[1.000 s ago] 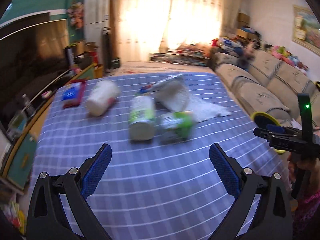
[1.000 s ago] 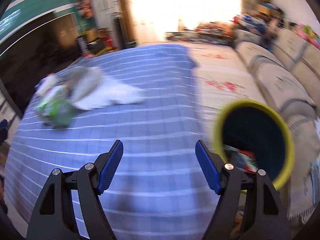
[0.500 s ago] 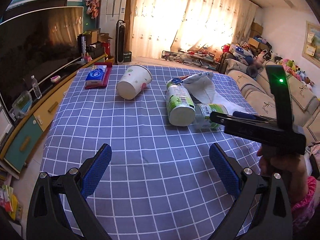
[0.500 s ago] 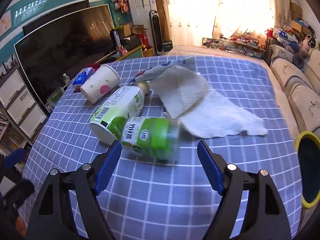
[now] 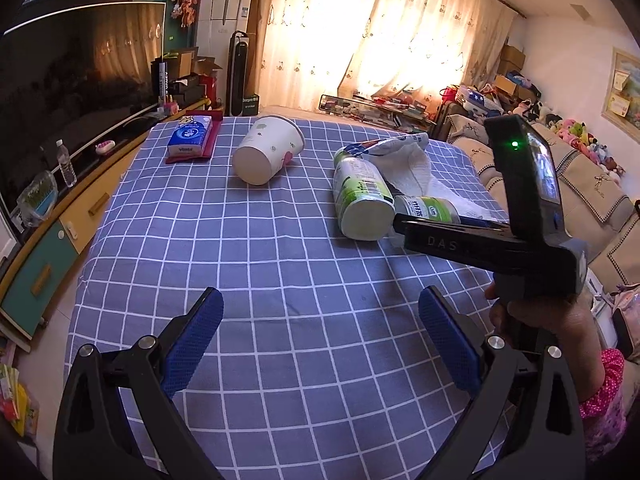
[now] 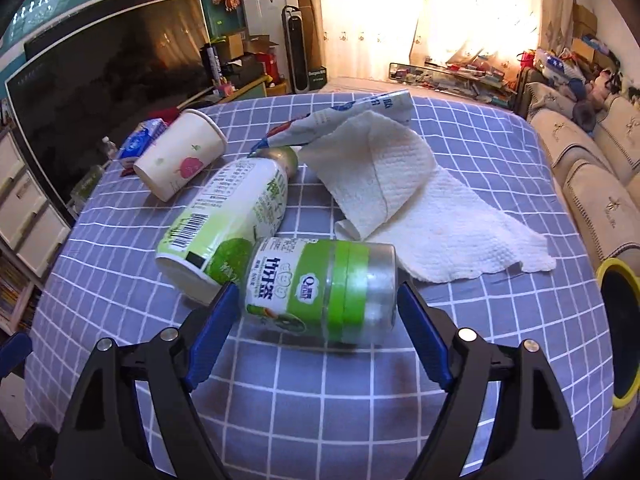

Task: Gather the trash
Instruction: 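Grasp the green-labelled can lying on its side with the right gripper, then carry the green can into the yellow bin and release it with the right gripper, then grasp the white-green bottle by its base with the left gripper, then lift the white-green bottle and carry it over the yellow bin with the left gripper, then open the left gripper to drop the bottle into the bin, then withdraw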

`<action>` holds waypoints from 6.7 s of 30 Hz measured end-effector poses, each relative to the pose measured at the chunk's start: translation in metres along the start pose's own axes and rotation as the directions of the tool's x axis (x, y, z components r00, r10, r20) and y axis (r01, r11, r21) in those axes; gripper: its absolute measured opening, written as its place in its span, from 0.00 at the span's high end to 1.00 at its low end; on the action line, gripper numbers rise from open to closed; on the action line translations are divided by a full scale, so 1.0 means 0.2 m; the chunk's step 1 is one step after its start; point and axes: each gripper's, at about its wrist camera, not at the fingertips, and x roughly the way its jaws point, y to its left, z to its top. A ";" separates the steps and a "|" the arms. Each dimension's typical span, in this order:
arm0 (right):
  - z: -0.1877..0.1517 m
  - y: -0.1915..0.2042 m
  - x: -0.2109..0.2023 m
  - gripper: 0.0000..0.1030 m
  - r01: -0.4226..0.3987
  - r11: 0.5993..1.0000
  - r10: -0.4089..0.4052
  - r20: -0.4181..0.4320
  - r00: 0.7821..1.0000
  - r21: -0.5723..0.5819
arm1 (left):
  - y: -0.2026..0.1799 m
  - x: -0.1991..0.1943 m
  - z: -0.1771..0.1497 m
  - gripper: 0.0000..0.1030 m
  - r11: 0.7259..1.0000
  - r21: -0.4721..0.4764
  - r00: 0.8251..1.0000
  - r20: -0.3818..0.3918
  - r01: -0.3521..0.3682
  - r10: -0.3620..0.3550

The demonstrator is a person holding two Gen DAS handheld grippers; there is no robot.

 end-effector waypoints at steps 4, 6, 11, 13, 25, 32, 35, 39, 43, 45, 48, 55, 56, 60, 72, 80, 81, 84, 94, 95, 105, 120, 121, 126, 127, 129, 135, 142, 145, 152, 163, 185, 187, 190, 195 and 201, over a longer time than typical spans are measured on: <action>-0.01 -0.03 -0.03 0.33 -0.023 1.000 0.023 0.009 1.000 0.014 | -0.02 -0.01 0.00 0.06 1.000 0.008 1.000 -0.001 0.000 0.000; -0.02 -0.05 -0.07 0.33 -0.037 0.999 0.037 0.018 0.999 0.020 | -0.02 0.00 0.00 0.06 1.000 0.009 1.000 -0.001 -0.001 0.001; -0.07 -0.16 -0.21 0.33 -0.060 0.997 0.058 0.054 0.997 0.041 | -0.05 0.01 0.00 0.06 1.000 0.016 1.000 -0.006 0.003 -0.003; -0.09 -0.23 -0.27 0.33 -0.052 0.997 0.047 0.071 0.996 0.059 | -0.07 0.02 0.00 0.06 1.000 0.023 1.000 -0.011 0.008 -0.008; -0.26 -0.97 -0.49 0.33 0.152 0.942 -0.186 0.092 0.978 0.298 | -0.21 0.14 0.03 0.06 0.998 0.053 0.999 -0.046 0.032 -0.029; -0.36 -1.48 -0.49 0.33 0.298 0.861 -0.330 0.006 0.944 0.412 | -0.30 0.21 0.05 0.06 0.997 0.067 0.997 -0.066 0.038 -0.034; -0.40 -1.66 -0.46 0.33 0.354 0.828 -0.373 -0.044 0.927 0.435 | -0.33 0.25 0.06 0.06 0.997 0.069 0.996 -0.078 0.042 -0.036; -0.46 -1.81 -0.40 0.33 0.392 0.800 -0.394 -0.096 0.914 0.453 | -0.37 0.29 0.07 0.06 0.996 0.074 0.995 -0.092 0.044 -0.038; -0.49 -1.88 -0.34 0.33 0.412 0.793 -0.393 -0.138 0.909 0.449 | -0.39 0.31 0.07 0.06 0.996 0.077 0.994 -0.102 0.047 -0.039; -0.50 -1.90 -0.31 0.33 0.424 0.784 -0.400 -0.154 0.904 0.453 | -0.40 0.32 0.08 0.06 0.996 0.074 0.993 -0.108 0.047 -0.039; -0.51 -1.92 -0.32 0.30 0.415 0.780 -0.398 -0.139 0.907 0.469 | -0.41 0.34 0.08 0.06 0.996 0.071 0.993 -0.114 0.046 -0.038; -0.48 -1.85 -0.40 0.27 0.392 0.796 -0.395 -0.095 0.914 0.461 | -0.38 0.37 0.09 0.06 0.998 0.055 0.992 -0.123 0.037 -0.030; -0.48 -1.85 -0.41 0.26 0.388 0.798 -0.393 -0.089 0.915 0.461 | -0.37 0.38 0.10 0.06 0.998 0.050 0.992 -0.123 0.037 -0.030; -0.46 -1.81 -0.43 0.26 0.368 0.810 -0.379 -0.072 0.923 0.455 | -0.34 0.41 0.13 0.06 0.999 0.044 0.992 -0.126 0.027 -0.021; -0.43 -1.72 -0.47 0.26 0.337 0.841 -0.352 -0.044 0.935 0.424 | -0.27 0.65 0.36 0.06 0.999 0.050 0.993 -0.114 -0.016 0.021; -0.43 -1.72 -0.46 0.26 0.329 0.842 -0.342 -0.049 0.938 0.428 | -0.22 0.83 0.38 0.06 1.000 -0.010 0.985 -0.174 -0.019 0.017; -0.43 -1.72 -0.46 0.26 0.329 0.842 -0.341 -0.050 0.939 0.427 | -0.22 0.84 0.38 0.07 1.000 -0.007 0.984 -0.175 -0.023 0.021; -0.43 -1.72 -0.44 0.26 0.325 0.845 -0.336 -0.051 0.941 0.424 | -0.23 0.86 0.38 0.15 0.999 0.003 0.986 -0.159 -0.046 0.046; -0.43 -1.69 -0.43 0.26 0.311 0.856 -0.321 -0.045 0.946 0.412 | -0.19 0.88 0.39 0.48 0.998 -0.022 0.993 -0.106 -0.060 0.057; -0.43 -1.69 -0.44 0.26 0.310 0.857 -0.321 -0.043 0.946 0.412 | -0.19 0.87 0.39 0.48 0.998 -0.021 0.993 -0.097 -0.063 0.060; -0.44 -1.67 -0.47 0.26 0.302 0.861 -0.317 -0.032 0.948 0.409 | -0.27 0.61 0.46 0.50 0.987 0.098 0.991 0.057 -0.129 0.124; -0.43 -1.66 -0.48 0.26 0.293 0.866 -0.312 -0.021 0.950 0.406 | -0.28 0.45 0.59 0.50 0.974 0.159 0.980 0.143 -0.160 0.137; -0.44 -1.66 -0.48 0.26 0.293 0.865 -0.312 -0.021 0.950 0.408 | -0.28 0.45 0.60 0.50 0.973 0.162 0.979 0.149 -0.165 0.141; -0.44 -1.66 -0.48 0.26 0.295 0.865 -0.313 -0.023 0.950 0.405 | -0.29 0.50 0.65 0.50 0.972 0.161 0.976 0.165 -0.170 0.144; -0.44 -1.67 -0.48 0.26 0.295 0.865 -0.313 -0.024 0.950 0.405 | -0.29 0.51 0.66 0.50 0.972 0.161 0.976 0.166 -0.170 0.143; -0.44 -1.67 -0.48 0.26 0.296 0.865 -0.313 -0.026 0.949 0.406 | -0.29 0.53 0.68 0.50 0.972 0.165 0.976 0.167 -0.169 0.141; -0.44 -1.68 -0.50 0.26 0.293 0.865 -0.314 -0.018 0.949 0.408 | -0.31 0.53 0.70 0.50 0.970 0.183 0.979 0.159 -0.158 0.129; -0.44 -1.68 -0.51 0.26 0.287 0.867 -0.309 -0.013 0.951 0.407 | -0.37 0.43 0.69 0.50 0.970 0.205 0.982 0.164 -0.131 0.098; -0.45 -1.68 -0.52 0.26 0.283 0.867 -0.307 -0.008 0.952 0.411 | -0.41 0.36 0.69 0.50 0.966 0.232 0.983 0.168 -0.110 0.072; -0.47 -1.69 -0.54 0.26 0.272 0.866 -0.301 0.002 0.954 0.421 | -0.58 0.19 0.69 0.50 0.956 0.293 0.987 0.161 -0.030 -0.018; -0.57 -1.84 -0.66 0.26 0.283 0.837 -0.332 0.024 0.943 0.468 | -1.14 0.15 0.66 0.50 0.875 0.435 0.961 0.071 0.211 -0.268; -0.85 -2.18 -0.89 0.26 0.363 0.736 -0.428 -0.022 0.903 0.572 | -2.47 1.06 0.32 0.50 0.690 0.498 0.850 -0.295 0.526 -0.436; -0.84 -2.18 -0.89 0.26 0.363 0.737 -0.427 -0.024 0.904 0.570 | -2.48 1.10 0.30 0.35 0.699 0.502 0.860 -0.283 0.509 -0.424; -0.83 -2.16 -0.88 0.26 0.359 0.743 -0.422 -0.022 0.907 0.565 | -2.46 1.10 0.31 0.22 0.714 0.505 0.873 -0.249 0.486 -0.419; -0.80 -2.12 -0.86 0.26 0.348 0.757 -0.408 -0.015 0.913 0.552 | -2.32 0.96 0.36 0.21 0.729 0.507 0.886 -0.209 0.459 -0.413; -0.75 -2.05 -0.83 0.26 0.329 0.787 -0.383 -0.005 0.924 0.522 | -1.97 0.74 0.39 0.18 0.774 0.459 0.898 -0.169 0.436 -0.406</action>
